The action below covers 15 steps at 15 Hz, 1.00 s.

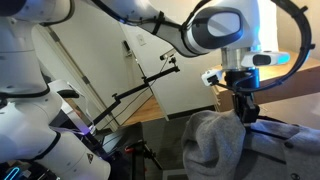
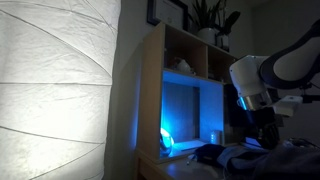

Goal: Hang the sweater with the hanger

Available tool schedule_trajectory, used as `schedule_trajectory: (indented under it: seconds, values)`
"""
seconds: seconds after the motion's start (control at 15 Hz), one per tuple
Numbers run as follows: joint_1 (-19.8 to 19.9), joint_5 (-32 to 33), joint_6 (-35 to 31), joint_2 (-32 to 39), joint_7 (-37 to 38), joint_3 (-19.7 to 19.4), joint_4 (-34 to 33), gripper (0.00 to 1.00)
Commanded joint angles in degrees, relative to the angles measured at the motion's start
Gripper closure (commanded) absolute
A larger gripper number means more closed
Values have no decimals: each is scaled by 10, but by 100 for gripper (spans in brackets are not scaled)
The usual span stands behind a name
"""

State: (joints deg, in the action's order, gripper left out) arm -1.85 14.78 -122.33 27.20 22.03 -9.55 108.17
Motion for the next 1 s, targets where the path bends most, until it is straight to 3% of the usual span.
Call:
schedule_trajectory:
  seconds: [0.0, 0.47, 0.93]
  values:
    - [21, -29, -20, -70, 0, 3, 31, 96]
    - [40, -92, -38, -122, 9, 7, 49, 96]
    - [47, -127, -55, -144, 158, -19, 59, 96]
